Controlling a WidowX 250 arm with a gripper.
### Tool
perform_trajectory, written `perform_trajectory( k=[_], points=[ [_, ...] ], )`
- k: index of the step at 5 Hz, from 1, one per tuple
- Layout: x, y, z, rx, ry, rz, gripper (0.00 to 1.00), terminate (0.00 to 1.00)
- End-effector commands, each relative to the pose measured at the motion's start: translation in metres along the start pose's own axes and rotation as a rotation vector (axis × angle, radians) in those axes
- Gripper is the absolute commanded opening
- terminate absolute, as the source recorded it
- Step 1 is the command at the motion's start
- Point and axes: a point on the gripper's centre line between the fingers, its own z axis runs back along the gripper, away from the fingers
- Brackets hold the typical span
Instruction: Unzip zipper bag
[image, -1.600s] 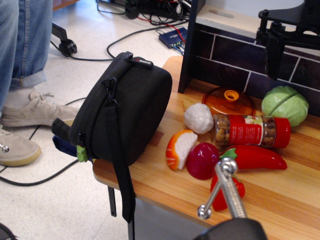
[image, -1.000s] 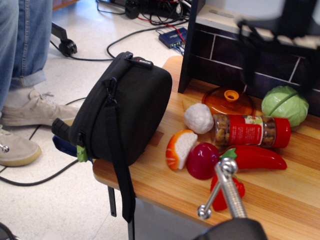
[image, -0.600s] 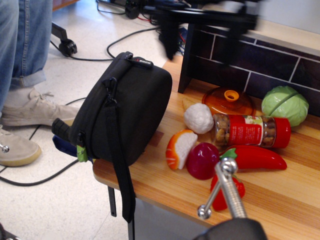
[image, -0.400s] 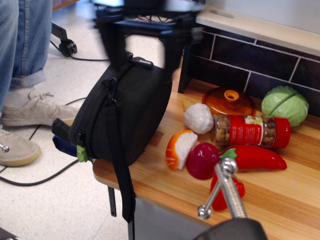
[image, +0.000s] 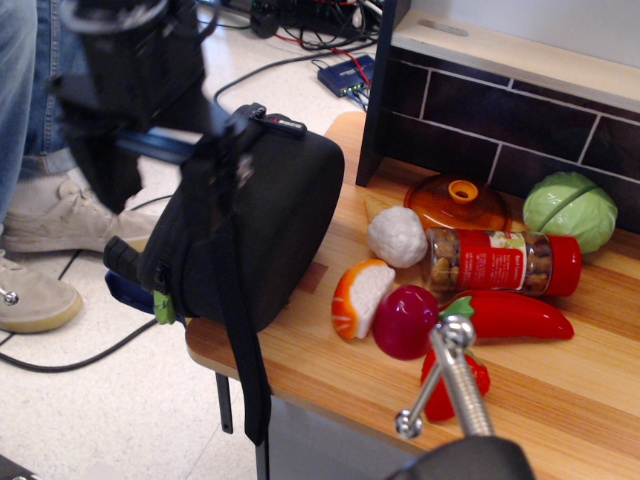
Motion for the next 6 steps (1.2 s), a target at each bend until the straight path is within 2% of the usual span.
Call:
perform_trajectory(
  k=[1, 2, 3, 4, 5, 6],
  points=[
    [-0.004, 0.022, -0.025, 0.05, -0.069, -0.02, 1.0, 0.0],
    [0.0, 0.03, -0.044, 0.081, -0.086, 0.005, 1.0, 0.0],
    [-0.003, 0.03, -0.059, 0.108, -0.128, -0.009, 1.0, 0.0],
    [-0.006, 0.033, -0.073, 0.132, -0.139, -0.013, 1.0, 0.0],
    [-0.004, 0.033, -0.079, 0.134, -0.168, -0.011, 1.0, 0.0],
    [0.005, 0.03, -0.082, 0.144, -0.189, -0.002, 0.0, 0.0]
  ],
)
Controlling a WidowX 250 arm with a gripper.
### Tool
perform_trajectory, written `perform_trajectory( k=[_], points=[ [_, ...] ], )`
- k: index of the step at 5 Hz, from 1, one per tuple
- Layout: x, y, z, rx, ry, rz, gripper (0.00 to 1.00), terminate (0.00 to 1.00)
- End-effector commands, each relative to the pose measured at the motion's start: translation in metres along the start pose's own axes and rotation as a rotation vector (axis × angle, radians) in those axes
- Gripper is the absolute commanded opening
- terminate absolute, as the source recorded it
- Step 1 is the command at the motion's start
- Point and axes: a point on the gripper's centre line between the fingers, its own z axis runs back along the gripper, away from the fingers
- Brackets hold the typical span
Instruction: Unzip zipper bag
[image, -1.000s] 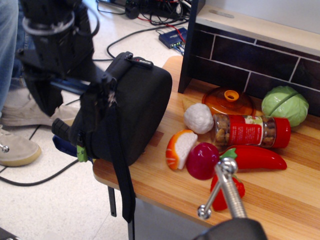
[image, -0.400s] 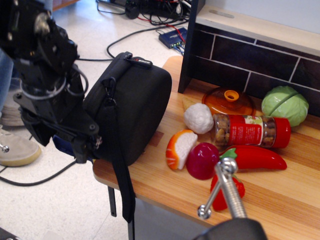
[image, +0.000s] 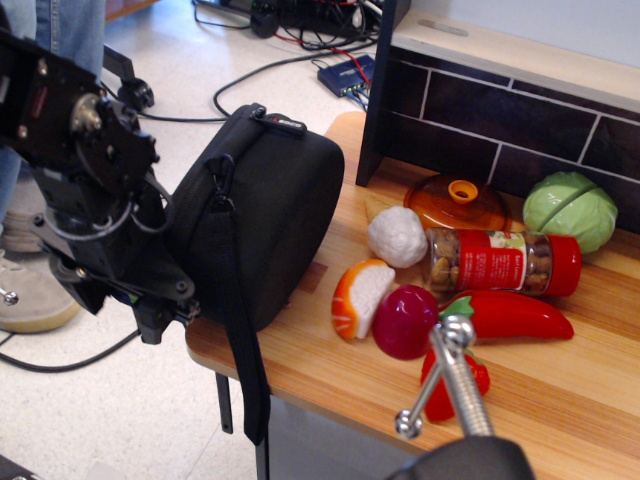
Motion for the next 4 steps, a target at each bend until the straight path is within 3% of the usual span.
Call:
perform_trajectory(
  k=[1, 2, 4],
  points=[
    [0.022, -0.004, 0.004, 0.022, -0.08, 0.017, 0.0, 0.0],
    [0.028, -0.009, 0.014, 0.024, -0.08, 0.011, 0.0, 0.0],
    [0.056, -0.018, 0.066, -0.054, -0.175, 0.081, 0.0, 0.0]
  ],
)
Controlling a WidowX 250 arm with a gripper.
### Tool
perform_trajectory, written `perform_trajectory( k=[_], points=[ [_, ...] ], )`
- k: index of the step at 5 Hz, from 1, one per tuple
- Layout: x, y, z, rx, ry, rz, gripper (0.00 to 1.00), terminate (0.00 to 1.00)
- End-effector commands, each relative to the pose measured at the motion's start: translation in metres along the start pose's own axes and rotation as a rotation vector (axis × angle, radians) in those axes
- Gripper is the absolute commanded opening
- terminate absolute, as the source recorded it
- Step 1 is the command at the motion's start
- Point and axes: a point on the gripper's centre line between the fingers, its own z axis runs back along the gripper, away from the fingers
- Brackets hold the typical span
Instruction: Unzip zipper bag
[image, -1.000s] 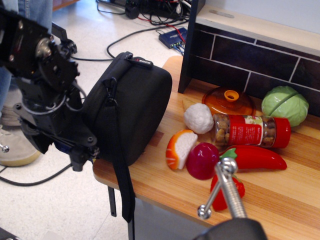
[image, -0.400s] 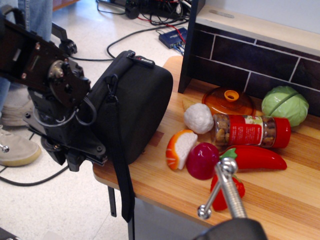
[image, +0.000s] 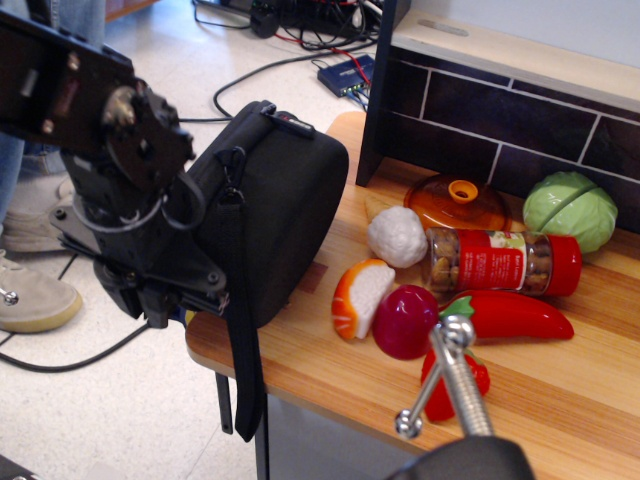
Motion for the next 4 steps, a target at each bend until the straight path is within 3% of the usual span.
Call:
perform_trajectory(
  k=[1, 3, 4],
  points=[
    [0.066, -0.004, 0.068, -0.083, -0.166, 0.105, 0.0, 0.0],
    [0.101, -0.004, 0.09, -0.122, -0.021, 0.213, 0.0, 0.0],
    [0.103, -0.001, 0.091, -0.052, 0.011, 0.215, 1.0, 1.0]
  ],
)
